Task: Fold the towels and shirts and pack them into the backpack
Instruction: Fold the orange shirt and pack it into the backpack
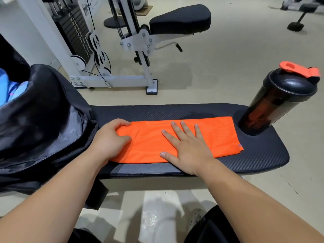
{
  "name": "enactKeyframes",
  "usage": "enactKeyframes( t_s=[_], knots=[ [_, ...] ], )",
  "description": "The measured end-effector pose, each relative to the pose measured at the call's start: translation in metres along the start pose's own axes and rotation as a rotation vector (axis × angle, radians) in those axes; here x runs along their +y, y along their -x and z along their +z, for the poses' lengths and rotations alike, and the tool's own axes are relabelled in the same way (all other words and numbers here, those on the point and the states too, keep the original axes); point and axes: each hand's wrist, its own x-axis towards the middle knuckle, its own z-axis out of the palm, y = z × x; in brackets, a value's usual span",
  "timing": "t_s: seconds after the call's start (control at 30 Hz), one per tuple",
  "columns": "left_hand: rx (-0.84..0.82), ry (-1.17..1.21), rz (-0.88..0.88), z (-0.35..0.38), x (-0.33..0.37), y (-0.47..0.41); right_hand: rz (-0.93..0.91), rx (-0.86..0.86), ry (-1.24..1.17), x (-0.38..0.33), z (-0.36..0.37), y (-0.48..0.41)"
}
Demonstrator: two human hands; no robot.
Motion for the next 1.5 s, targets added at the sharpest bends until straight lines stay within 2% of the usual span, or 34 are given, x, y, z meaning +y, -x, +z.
enactKeyframes(
  t_s=[0.13,0.3,0.4,0.5,0.6,0.7,0.83,0.87,1.03,1.1,1.17,1.27,1.33,1.43,1.5],
  knots=[
    [-0.024,0.161,-0.003,-0.001,-0.004,0.006,0.002,0.002,0.000,0.000,0.001,0.001],
    [-0.109,0.261,-0.122,-0.008,-0.015,0.014,-0.012,0.014,0.007,0.001,-0.002,0.001],
    [-0.154,0.433,-0.138,-0.010,-0.017,0.018,0.022,0.064,0.001,-0.003,-0.006,0.001],
    [-0.110,0.676,-0.126,-0.010,-0.011,0.021,0.055,0.019,0.007,-0.007,-0.005,-0.001],
    [-0.055,0.754,-0.128,-0.016,-0.007,0.022,0.072,-0.053,0.007,-0.015,-0.002,-0.005],
    [-0.002,0.692,-0.097,-0.029,-0.005,0.024,0.082,-0.016,-0.101,-0.031,-0.005,-0.012],
    [0.124,0.443,0.013,-0.056,0.014,0.032,-0.007,0.154,-0.792,-0.048,-0.008,-0.022],
    [0.150,0.374,0.049,-0.062,0.023,0.035,-0.033,0.188,-0.903,-0.050,-0.009,-0.023],
    [0.167,0.030,0.262,-0.058,0.080,0.045,-0.021,0.349,-0.909,-0.033,-0.015,-0.015],
    [0.130,-0.060,0.358,-0.038,0.100,0.044,0.051,0.488,-0.963,-0.017,-0.021,-0.008],
    [0.085,-0.128,0.403,-0.009,0.115,0.040,0.197,0.567,-1.140,0.004,-0.030,0.000],
    [0.037,-0.170,0.418,0.044,0.130,0.035,0.419,0.619,-1.399,0.036,-0.038,0.010],
    [0.013,-0.158,0.415,0.078,0.137,0.036,0.475,0.648,-1.452,0.052,-0.039,0.017],
    [-0.156,-0.166,0.459,0.120,0.144,0.040,0.494,0.626,-1.413,0.069,-0.033,0.025],
    [-0.274,-0.197,0.519,0.137,0.146,0.044,0.505,0.589,-1.304,0.076,-0.026,0.026]
  ],
)
